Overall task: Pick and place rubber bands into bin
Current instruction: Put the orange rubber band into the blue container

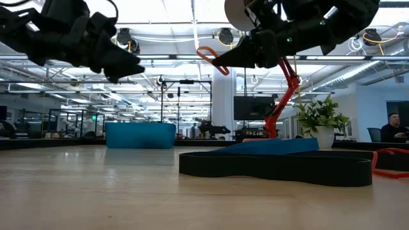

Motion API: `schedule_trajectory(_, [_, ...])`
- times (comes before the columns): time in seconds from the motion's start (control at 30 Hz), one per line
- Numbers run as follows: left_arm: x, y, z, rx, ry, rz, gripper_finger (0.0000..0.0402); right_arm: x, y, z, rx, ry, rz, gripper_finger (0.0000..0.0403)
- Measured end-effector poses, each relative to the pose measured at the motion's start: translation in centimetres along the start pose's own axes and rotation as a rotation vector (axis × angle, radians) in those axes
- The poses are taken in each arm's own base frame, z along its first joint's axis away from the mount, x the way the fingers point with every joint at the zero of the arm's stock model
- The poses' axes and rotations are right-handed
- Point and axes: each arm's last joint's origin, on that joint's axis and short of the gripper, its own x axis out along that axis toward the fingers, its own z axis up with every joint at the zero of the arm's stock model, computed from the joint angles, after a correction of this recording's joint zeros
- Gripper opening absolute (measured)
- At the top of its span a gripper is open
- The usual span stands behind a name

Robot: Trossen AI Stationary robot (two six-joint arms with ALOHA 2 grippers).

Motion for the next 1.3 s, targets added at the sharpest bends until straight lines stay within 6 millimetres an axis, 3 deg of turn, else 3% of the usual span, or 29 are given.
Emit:
schedule_trajectory(0.27, [4.3, -0.8, -0.5, 0.088, -0.014, -0.003, 0.0204, 0.0, 0.0, 0.0, 0.004, 0.001, 0.001, 0.0000])
schedule_trajectory(0.73, [13.1, -1.6, 3.1, 0.191, 0.042, -0.011, 0.0204, 0.0, 0.2, -0.4, 0.047, 0.046, 0.018, 0.0000])
schedule_trajectory(1.17, [14.2, -1.9, 3.0, 0.191, 0.116, -0.026, 0.0204, 0.0, 0.3, -0.7, 0.043, 0.077, 0.028, 0.0000])
schedule_trajectory(1.3, [14.2, -1.9, 3.1, 0.194, 0.106, -0.026, 0.0183, 0.0, 0.3, -0.7, 0.043, 0.078, 0.027, 0.0000])
